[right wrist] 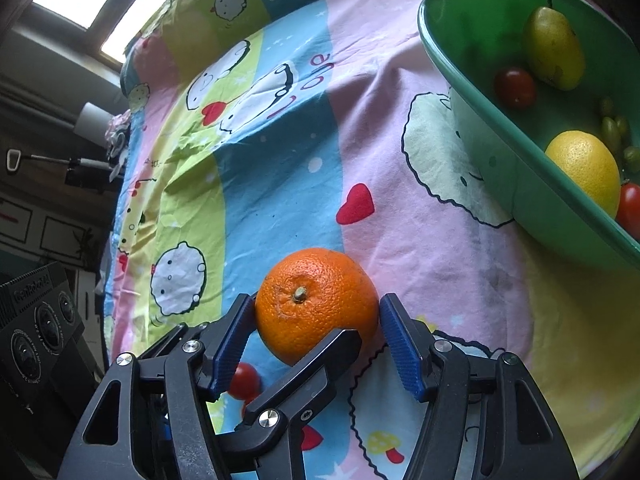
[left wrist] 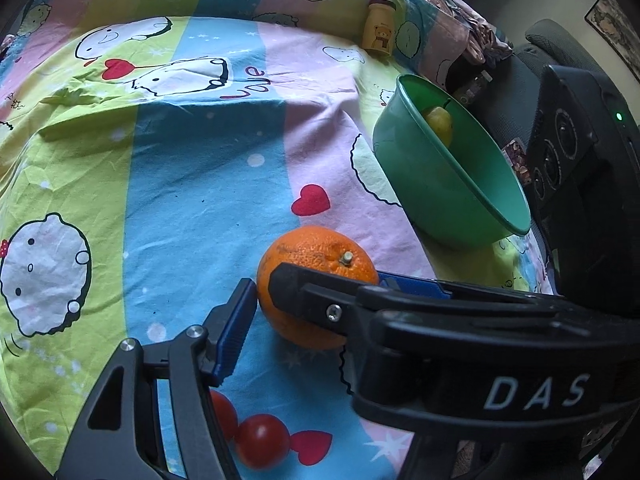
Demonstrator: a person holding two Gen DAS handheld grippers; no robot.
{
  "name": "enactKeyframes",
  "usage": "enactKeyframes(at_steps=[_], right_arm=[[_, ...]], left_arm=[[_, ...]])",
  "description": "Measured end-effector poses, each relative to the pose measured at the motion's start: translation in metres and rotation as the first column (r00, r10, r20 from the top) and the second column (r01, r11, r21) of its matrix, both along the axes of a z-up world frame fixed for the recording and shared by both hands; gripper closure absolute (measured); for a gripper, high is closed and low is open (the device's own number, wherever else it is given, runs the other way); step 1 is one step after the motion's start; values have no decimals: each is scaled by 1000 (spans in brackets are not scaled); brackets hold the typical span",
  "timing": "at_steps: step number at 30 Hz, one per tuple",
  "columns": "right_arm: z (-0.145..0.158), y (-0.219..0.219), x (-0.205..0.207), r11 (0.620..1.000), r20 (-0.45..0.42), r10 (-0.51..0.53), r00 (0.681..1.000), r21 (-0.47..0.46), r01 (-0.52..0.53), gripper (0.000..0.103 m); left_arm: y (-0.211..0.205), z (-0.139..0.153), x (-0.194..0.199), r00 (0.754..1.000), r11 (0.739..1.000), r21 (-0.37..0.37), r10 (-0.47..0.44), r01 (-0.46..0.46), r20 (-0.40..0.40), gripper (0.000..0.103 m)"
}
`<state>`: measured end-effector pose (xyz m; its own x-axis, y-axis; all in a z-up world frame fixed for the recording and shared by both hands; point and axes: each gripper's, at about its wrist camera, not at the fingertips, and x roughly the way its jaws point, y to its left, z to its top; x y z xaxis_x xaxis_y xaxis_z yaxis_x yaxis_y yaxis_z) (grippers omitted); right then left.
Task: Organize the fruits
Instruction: 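Lift the orange and carry it over the green bowl with the right tool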
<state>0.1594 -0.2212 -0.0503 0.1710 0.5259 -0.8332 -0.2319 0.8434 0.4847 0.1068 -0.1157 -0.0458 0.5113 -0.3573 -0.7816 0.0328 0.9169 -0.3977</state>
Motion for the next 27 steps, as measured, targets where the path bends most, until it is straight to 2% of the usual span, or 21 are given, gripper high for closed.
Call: enactKeyframes(at_steps=[4,8,17,20,27], right_arm=[[0,0,-1,1000,6,4,1000,-1,-4,37],[1,4,-3,999,19,29,999,-24,-28,35],[3,0,-5,999,34,38,999,1,-38,35],[10,-4,-7,999,52,29,998,28,-31,35],[51,-22,-18,996,194,-6,981,94,-12,35]], left_arm=[[0,-2,-1,1000,1000,-12,0,0,-7,39],[1,-11,3,998,999,-53,-1,-3,-61,40],[-5,-4,-2,999,1000,-21,4,-5,-45,41],[-8,6,-4,1000,1000,-6,3,-3,-7,41],[-26,48,-7,989,998,67,-30,21,142,41]])
